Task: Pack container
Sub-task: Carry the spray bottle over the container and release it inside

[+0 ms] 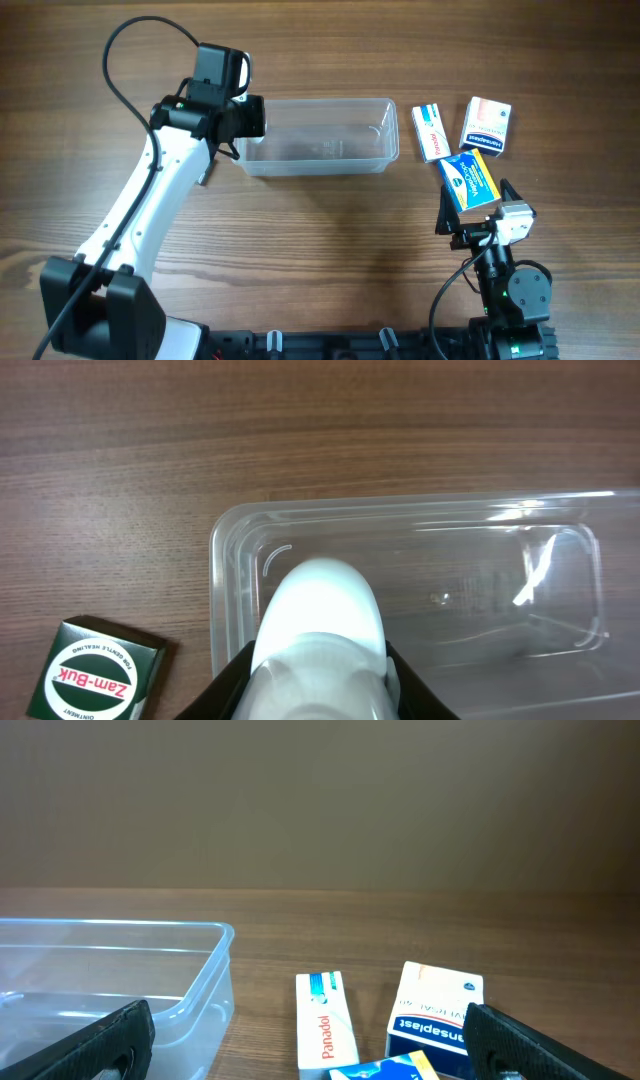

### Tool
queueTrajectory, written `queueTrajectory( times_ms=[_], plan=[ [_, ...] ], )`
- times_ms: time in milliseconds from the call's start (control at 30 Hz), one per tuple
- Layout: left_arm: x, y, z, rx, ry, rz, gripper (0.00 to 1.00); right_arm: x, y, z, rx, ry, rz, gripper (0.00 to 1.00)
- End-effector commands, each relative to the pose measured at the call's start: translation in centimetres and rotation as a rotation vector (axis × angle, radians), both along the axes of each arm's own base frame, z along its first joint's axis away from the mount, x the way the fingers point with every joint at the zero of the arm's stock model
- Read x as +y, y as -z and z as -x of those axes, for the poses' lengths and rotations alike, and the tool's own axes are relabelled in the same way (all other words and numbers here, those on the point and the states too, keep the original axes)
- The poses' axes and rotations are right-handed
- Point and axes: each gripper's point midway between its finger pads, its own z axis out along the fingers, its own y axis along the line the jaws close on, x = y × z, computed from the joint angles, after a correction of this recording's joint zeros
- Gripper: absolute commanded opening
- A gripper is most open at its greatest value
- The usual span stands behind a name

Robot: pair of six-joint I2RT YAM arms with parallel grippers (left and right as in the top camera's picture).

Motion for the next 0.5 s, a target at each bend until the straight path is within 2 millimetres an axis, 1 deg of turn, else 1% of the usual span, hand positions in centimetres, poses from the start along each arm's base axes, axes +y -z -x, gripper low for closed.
queueTrajectory(
  times_ms=[0,100,233,467],
  plan=[
    [0.0,0.7,-0.6,0.009,-0.017,-0.011,0.29,0.3,-0.2,0.1,-0.011,-0.016,0.007,1.0],
    [0.3,1.9,-0.9,0.031,-0.026,-0.033,0.3,0.3,-0.2,0.1,-0.011,-0.016,0.008,1.0],
    [0.5,2.7,-1.4,0.034,-0.035,-0.052,0.3,0.3,-0.2,0.1,-0.011,-0.016,0.007,1.0],
    [0.4,2.7,-1.9,0.016,-0.035,-0.047,0.29,0.3,-0.2,0.1,-0.011,-0.016,0.008,1.0]
  ],
)
